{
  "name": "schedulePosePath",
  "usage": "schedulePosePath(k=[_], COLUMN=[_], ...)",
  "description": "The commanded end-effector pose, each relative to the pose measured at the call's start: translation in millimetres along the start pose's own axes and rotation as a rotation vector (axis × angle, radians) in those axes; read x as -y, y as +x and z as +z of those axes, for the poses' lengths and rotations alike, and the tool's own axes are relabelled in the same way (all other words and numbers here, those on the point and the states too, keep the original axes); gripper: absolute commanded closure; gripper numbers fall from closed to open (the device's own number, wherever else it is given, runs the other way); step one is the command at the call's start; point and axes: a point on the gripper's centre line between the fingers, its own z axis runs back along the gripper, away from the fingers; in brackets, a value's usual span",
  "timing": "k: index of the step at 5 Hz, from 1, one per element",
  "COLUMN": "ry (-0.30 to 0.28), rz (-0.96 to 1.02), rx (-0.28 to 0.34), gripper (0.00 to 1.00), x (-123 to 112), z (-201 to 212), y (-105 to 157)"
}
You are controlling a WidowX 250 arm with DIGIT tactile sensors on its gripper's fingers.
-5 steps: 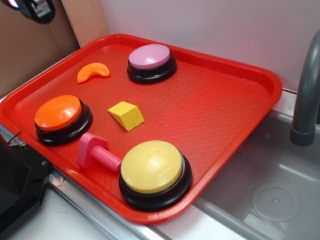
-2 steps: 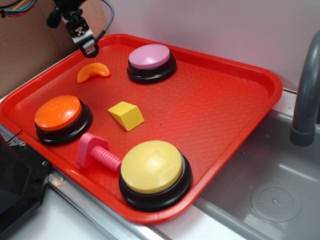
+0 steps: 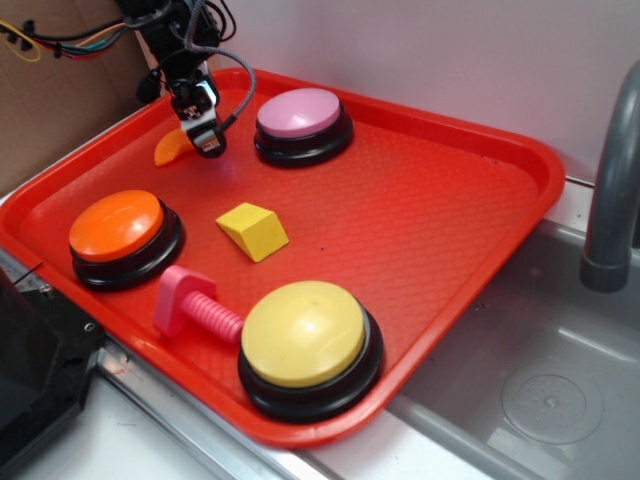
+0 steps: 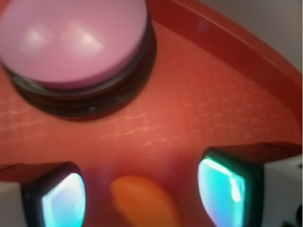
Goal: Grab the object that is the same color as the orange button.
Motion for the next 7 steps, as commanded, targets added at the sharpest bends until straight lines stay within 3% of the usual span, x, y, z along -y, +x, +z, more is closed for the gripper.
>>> schedulePosePath(k=[1,3,4,6,7], ry=[-0.062,-0.148,-0.164,-0.112,-0.089], rz=[-0.051,-0.097,-0.134,-0.095,-0.130], rx=[0.051,0.088,0.097,0.042,0.019], gripper=[0.00,0.00,0.00,0.00,1.00], x=[-15,-8,-7,-10,-5], z=[-8,-3,-2,-18,-19], y=[4,-6,-10,-6,-5])
